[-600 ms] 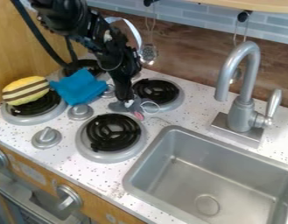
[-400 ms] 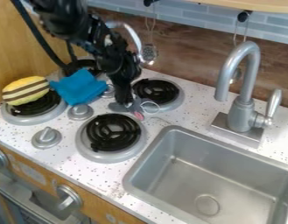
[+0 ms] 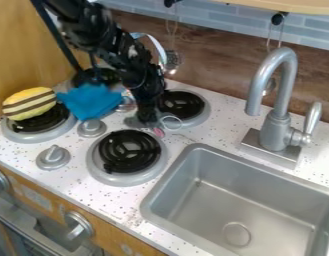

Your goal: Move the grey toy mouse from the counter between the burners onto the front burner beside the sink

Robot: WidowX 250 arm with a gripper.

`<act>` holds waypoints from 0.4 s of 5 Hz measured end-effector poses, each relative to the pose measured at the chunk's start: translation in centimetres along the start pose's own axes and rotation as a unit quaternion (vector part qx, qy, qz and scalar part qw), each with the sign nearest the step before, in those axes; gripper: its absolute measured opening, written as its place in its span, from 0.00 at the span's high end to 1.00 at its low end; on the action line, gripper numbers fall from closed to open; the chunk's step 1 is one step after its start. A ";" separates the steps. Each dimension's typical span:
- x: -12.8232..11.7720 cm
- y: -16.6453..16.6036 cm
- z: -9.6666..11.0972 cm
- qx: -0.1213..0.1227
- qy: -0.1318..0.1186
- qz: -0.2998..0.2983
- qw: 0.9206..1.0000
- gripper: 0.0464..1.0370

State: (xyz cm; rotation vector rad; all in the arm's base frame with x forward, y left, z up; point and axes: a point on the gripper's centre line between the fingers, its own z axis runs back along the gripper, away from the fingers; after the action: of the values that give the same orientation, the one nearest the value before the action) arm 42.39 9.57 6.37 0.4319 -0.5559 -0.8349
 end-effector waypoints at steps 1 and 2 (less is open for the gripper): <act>0.3 1.0 -1.3 0.004 -0.018 0.004 1.000 0.04; 0.6 1.8 -2.8 0.006 -0.015 0.006 1.000 0.04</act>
State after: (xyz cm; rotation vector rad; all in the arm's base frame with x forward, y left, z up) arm 45.45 10.60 5.35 0.4274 -0.5912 -0.8277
